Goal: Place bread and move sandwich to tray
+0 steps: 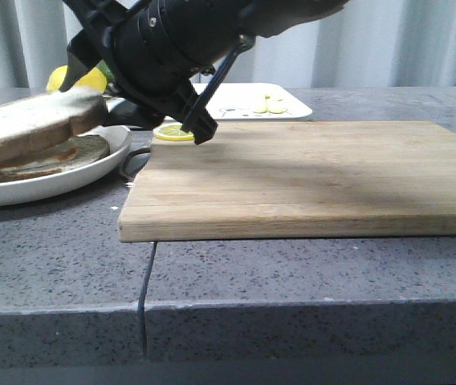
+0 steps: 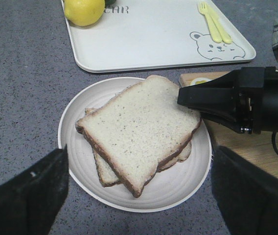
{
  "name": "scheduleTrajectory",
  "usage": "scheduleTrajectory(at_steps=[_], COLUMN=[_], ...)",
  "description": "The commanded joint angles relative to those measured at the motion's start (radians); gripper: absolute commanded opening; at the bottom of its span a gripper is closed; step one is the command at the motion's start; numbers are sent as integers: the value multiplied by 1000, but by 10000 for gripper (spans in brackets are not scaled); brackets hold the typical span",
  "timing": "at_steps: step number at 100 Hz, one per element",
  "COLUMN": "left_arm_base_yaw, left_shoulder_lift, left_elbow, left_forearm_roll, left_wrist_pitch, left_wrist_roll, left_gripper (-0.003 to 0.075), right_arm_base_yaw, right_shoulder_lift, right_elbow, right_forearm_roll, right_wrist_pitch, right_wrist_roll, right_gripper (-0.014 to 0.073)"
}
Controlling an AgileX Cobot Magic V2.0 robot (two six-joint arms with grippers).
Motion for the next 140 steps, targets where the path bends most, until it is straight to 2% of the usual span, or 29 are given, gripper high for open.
scheduleTrajectory(at_steps=[1,34,56,66,90,112,140], left_arm_base_yaw=[3,3,3,3,3,3,3], left_shoulder_lift=[3,3,3,3,3,3,3], left_elbow=[-37,-37,-37,-37,-37,-37,-37], left_forearm_roll=[-31,-31,-31,-31,-31,-31,-31], left_wrist_pitch=[-59,-59,-59,-59,-59,-59,-59], left_wrist_roll=[-9,-9,-9,-9,-9,-9,-9], left_gripper=[557,557,557,557,557,557,557], right_arm_base_yaw=[-1,-24,-82,-125,-246,-335,-400], right_shoulder_lift=[-52,-71,-188,-267,-481,-684,-991], right_elbow=[-35,-35,-35,-35,-12,98,365], right_forearm_roll=[62,62,13,-123,-578,-830,-1115], right_wrist_pitch=[9,-41,-25,-25,-19,-48,-149], right_wrist_roll=[-6,-6,-7,-9,-9,-9,10], right_gripper=[470,470,470,470,470,470,470])
